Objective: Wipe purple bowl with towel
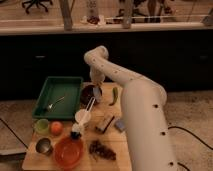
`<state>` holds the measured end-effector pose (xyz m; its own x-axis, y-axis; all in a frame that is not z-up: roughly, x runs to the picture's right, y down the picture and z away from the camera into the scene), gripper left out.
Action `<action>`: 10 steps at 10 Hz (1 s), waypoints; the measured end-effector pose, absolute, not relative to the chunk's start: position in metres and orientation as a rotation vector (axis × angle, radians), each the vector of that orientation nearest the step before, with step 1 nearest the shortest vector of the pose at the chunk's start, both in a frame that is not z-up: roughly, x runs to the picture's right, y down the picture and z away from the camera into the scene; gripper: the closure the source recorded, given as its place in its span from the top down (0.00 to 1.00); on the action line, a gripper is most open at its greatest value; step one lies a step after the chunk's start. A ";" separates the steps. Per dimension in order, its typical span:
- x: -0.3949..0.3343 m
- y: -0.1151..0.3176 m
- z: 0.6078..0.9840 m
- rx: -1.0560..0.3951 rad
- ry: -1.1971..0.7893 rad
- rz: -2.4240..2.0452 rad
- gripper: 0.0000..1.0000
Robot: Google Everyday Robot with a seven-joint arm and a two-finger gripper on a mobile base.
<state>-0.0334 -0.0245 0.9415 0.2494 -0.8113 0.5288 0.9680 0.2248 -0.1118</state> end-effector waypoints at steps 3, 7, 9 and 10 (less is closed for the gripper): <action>-0.052 -0.031 0.945 -0.423 -0.415 -1.300 0.02; -0.104 -0.018 0.918 -0.354 -0.535 -1.428 0.02; -0.106 -0.009 0.904 -0.351 -0.575 -1.457 0.02; -0.104 -0.004 0.898 -0.361 -0.592 -1.469 0.02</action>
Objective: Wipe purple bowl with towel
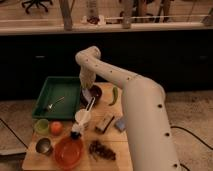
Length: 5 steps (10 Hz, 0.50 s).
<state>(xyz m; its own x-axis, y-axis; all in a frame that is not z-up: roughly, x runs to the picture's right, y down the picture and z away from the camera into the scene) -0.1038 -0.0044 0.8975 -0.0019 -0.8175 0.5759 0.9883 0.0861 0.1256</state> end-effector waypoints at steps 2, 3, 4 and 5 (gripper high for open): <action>-0.092 0.006 0.887 -0.418 -0.615 -1.503 0.02; -0.089 0.009 0.884 -0.441 -0.619 -1.513 0.02; -0.084 0.012 0.884 -0.474 -0.615 -1.524 0.02; -0.078 0.013 0.884 -0.493 -0.608 -1.520 0.02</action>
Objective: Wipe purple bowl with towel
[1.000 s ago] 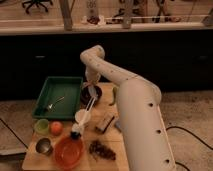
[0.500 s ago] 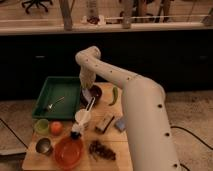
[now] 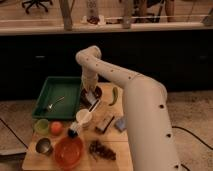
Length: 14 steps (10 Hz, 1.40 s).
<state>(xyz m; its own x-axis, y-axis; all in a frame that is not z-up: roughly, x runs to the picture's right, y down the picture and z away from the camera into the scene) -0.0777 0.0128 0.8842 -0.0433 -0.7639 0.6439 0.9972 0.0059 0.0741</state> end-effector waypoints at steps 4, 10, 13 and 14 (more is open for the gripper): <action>-0.041 -0.003 0.900 -0.536 -0.474 -1.459 0.02; -0.068 -0.032 0.927 -0.439 -0.422 -1.483 0.02; -0.100 -0.028 0.921 -0.377 -0.471 -1.557 0.02; -0.112 -0.024 0.916 -0.357 -0.501 -1.585 0.02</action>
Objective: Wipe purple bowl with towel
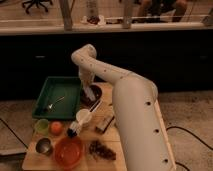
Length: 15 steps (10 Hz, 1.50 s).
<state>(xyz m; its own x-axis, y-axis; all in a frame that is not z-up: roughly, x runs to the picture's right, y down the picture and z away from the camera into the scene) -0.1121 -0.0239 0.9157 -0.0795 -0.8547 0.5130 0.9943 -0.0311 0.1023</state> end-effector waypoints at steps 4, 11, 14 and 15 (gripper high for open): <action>-0.121 0.000 0.889 -0.335 -0.601 -1.651 0.02; -0.056 0.010 0.894 -0.445 -0.599 -1.592 0.02; -0.042 -0.003 0.907 -0.460 -0.551 -1.561 0.02; -0.043 -0.007 0.911 -0.461 -0.543 -1.559 0.02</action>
